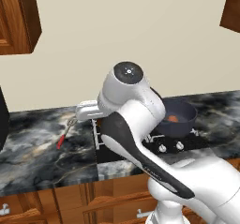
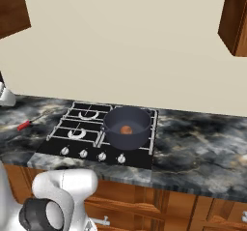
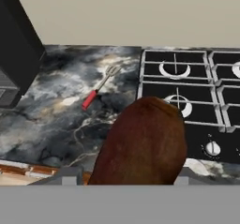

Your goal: Put the sweet potato and onion in the pot. Retrieve the spatula and lightly stir the vegetables in the pot.

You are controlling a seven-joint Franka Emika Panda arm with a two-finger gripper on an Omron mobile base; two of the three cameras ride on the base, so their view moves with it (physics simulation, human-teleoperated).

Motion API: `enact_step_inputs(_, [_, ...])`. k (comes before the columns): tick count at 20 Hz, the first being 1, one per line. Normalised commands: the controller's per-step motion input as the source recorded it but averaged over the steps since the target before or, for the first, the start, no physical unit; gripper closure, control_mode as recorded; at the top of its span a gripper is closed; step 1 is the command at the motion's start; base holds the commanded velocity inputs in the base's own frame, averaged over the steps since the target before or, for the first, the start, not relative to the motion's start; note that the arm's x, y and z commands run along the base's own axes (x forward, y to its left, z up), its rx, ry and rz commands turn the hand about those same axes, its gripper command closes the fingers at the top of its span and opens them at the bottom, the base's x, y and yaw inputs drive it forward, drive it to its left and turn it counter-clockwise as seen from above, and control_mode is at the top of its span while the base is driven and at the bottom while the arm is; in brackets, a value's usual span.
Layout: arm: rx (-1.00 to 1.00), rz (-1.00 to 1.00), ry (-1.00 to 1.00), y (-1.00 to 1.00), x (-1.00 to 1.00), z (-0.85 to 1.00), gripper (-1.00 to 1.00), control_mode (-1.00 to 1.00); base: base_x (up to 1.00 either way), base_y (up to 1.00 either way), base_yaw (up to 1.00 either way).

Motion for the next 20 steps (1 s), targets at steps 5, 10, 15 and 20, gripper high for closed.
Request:
enact_step_inputs(5, [0.18, 0.00, 0.02, -1.00, -0.08, 0.30, 1.00, -1.00, 0.00, 0.00, 0.00])
enact_step_inputs(10, [0.07, 0.00, 0.11, -1.00, 0.00, 0.04, 1.00, -1.00, 0.00, 0.00, 0.00])
enact_step_inputs(15, [0.00, -0.04, 0.26, -1.00, 0.20, -0.05, 1.00, -1.00, 0.00, 0.00, 0.00])
enact_step_inputs(20, [0.00, -0.10, 0.39, -1.00, 0.55, -0.63, 1.00, -1.00, 0.00, 0.00, 0.00])
